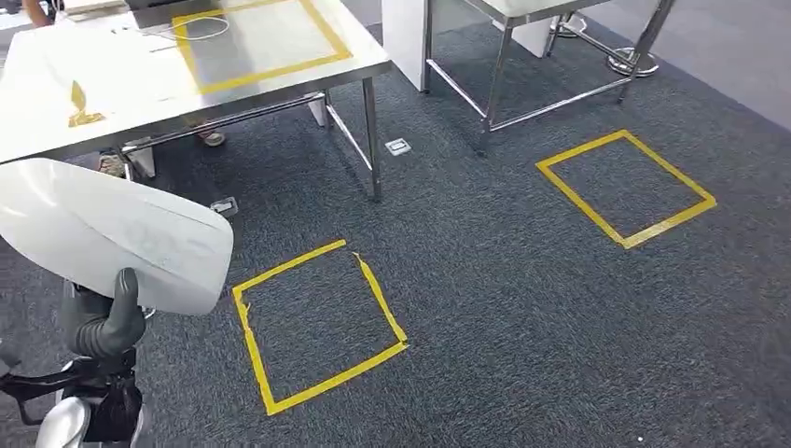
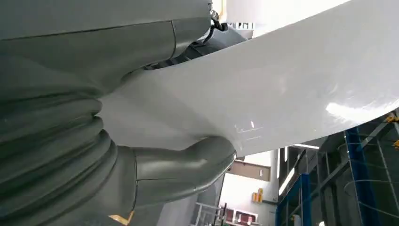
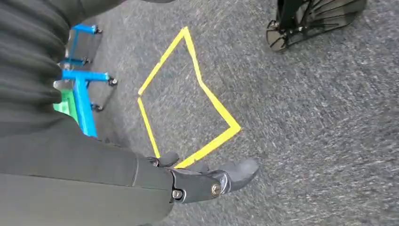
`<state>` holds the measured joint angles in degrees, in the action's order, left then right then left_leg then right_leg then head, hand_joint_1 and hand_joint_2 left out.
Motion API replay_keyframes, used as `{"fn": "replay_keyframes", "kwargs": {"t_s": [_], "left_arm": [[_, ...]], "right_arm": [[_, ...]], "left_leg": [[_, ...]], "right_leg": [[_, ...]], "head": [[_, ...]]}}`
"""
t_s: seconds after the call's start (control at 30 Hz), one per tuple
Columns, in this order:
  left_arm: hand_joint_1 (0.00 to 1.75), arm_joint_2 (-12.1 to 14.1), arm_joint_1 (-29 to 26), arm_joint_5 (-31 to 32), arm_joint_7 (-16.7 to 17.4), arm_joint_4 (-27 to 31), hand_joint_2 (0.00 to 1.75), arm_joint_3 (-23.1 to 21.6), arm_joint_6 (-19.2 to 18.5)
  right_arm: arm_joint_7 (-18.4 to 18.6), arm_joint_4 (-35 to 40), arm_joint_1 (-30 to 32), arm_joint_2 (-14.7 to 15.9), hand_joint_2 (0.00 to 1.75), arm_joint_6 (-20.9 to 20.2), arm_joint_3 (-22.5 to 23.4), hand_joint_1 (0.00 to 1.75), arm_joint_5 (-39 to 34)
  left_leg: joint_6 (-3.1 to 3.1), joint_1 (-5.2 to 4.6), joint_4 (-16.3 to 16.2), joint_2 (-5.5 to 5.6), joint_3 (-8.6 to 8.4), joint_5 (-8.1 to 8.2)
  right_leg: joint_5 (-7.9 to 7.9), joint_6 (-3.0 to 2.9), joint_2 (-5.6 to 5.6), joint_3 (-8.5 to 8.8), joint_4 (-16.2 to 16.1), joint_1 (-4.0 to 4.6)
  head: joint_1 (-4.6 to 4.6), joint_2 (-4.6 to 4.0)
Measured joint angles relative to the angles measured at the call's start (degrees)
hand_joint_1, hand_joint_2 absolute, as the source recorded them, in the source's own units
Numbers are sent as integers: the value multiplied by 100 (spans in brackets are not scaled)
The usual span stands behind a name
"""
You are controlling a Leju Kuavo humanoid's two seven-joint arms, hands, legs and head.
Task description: Take the parts from the cabinet and place them on the table.
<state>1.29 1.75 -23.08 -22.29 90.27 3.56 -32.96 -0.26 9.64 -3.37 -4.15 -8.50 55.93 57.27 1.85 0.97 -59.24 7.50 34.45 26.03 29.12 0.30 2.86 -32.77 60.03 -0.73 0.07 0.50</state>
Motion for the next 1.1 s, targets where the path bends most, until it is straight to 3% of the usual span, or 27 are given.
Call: {"fn": "replay_keyframes", "kwargs": {"t_s": [0.03,0.07,0.1,0.13,0.17,0.23,0.27,0.3,0.37,0.4,0.43,0.57,0.6,0.63,0.67,0.73,0.77,0.8,0.83,0.9,0.93,1.0,1.07,1.1], "left_arm": [[175,-4,-4,0,2,0,175,0,2],[175,11,-4,0,2,0,175,6,9],[175,18,0,0,-7,0,175,13,9],[175,31,42,2,0,-4,175,13,11],[175,31,65,2,0,-4,175,13,11],[175,24,68,13,9,-24,175,11,48],[175,24,72,24,18,-35,175,11,85],[175,24,85,37,41,-35,175,11,120],[175,24,136,83,55,-31,175,11,149],[175,24,157,83,59,-24,175,11,155],[175,22,176,87,68,-24,175,9,155],[175,2,164,90,68,-13,175,9,162],[175,-11,147,90,68,0,175,9,164],[175,-11,157,90,66,15,175,9,175],[175,-13,167,90,68,17,175,9,181],[175,-24,125,90,68,17,175,9,186],[175,-24,87,90,66,17,175,9,186],[175,-24,47,90,63,17,175,11,186],[175,-24,14,87,59,24,175,11,186],[175,-26,-46,76,55,64,175,11,186],[175,-26,-87,74,48,105,175,11,186],[175,-24,-119,72,66,151,175,11,190],[175,-31,-179,70,74,207,175,11,201],[175,-24,-203,70,79,223,175,13,205]], "right_arm": [[-2,0,-8,0,175,0,0,0,2],[-9,0,-17,-13,175,-2,0,0,2],[-9,2,-32,-15,175,-4,0,0,2],[-18,2,-29,-13,175,-4,0,0,4],[-15,2,-21,-13,175,-4,0,0,6],[-15,2,0,-13,175,-6,0,0,28],[-15,2,2,-13,175,-7,0,0,33],[-15,2,-1,-13,175,-17,0,0,33],[-17,2,-14,-15,175,-22,0,0,33],[-17,2,-18,-18,175,-24,0,0,33],[-17,2,-16,-20,175,-22,0,0,33],[-17,2,-36,-17,175,-24,0,0,33],[-17,2,-45,-17,175,-22,0,0,33],[-20,2,-43,-22,175,-24,0,0,35],[-22,0,-35,-26,175,-28,0,0,33],[-28,2,14,-26,175,-31,0,0,33],[-31,2,34,-26,175,-28,2,0,33],[-37,2,45,-28,175,-28,2,0,33],[-46,2,48,-28,175,-22,2,0,33],[-52,2,28,-26,175,2,22,0,-77],[-18,2,16,-28,175,17,76,0,-164],[83,2,-18,-48,175,55,151,0,-225],[111,2,-24,-59,175,66,190,0,-245],[111,2,-25,-90,175,63,212,0,-247]], "left_leg": [[51,13,35,66,12,-29],[90,11,26,99,53,-32],[87,-21,-84,-233,95,44],[102,-31,-354,-501,220,234],[122,-27,-797,-651,421,478],[130,-24,-1626,-717,790,813],[127,-24,-1738,-719,827,790],[113,-26,-1557,-725,718,638],[60,-39,-597,-841,182,184],[13,-72,-87,-1111,-93,76],[-47,-136,-8,-1239,-117,156],[-173,-115,53,-929,-103,85],[-206,-71,86,-874,-134,58],[-238,-56,93,-819,-128,37],[-256,-51,93,-765,-113,28],[-264,-52,85,-596,-94,24],[-263,-52,73,-505,-93,24],[-261,-50,63,-417,-94,25],[-253,-49,49,-350,-95,30],[-223,-41,10,-266,-98,53],[-176,-75,-13,-233,-83,68],[-105,-66,-5,-198,-56,61],[-8,-54,40,-166,-46,43],[11,-50,-16,-268,-38,73]], "right_leg": [[-16,-50,-63,8,-6,15],[-57,-110,-151,39,-65,-35],[-74,-154,-207,45,-87,-37],[-74,-186,-259,44,-95,-27],[-70,-192,-336,37,-93,-13],[-57,-212,-493,31,-86,12],[-51,-218,-572,34,-83,19],[-45,-222,-646,38,-79,27],[-25,-206,-791,67,-78,38],[-9,-189,-854,94,-78,49],[10,-159,-904,99,-73,93],[30,-27,-1155,169,-112,95],[82,27,-916,142,-35,48],[230,57,-570,44,176,36],[433,74,-408,-147,563,26],[810,104,-327,-612,1502,20],[800,103,-324,-727,1688,22],[650,97,-317,-701,1576,16],[408,87,-307,-561,1238,7],[-125,55,-248,-81,167,1],[-28,38,-174,-19,-25,22],[-62,-17,-202,-35,-41,33],[-95,-114,-224,4,-68,38],[-133,-171,-258,18,-120,8]], "head": [[0,0],[7,0],[-23,0],[-96,0],[-107,0],[-111,0],[-111,0],[-112,0],[-111,0],[-111,0],[-111,0],[-98,0],[-90,0],[-68,0],[-41,0],[-28,0],[-22,0],[-17,0],[-15,0],[7,0],[15,0],[2,0],[9,0],[5,0]]}}
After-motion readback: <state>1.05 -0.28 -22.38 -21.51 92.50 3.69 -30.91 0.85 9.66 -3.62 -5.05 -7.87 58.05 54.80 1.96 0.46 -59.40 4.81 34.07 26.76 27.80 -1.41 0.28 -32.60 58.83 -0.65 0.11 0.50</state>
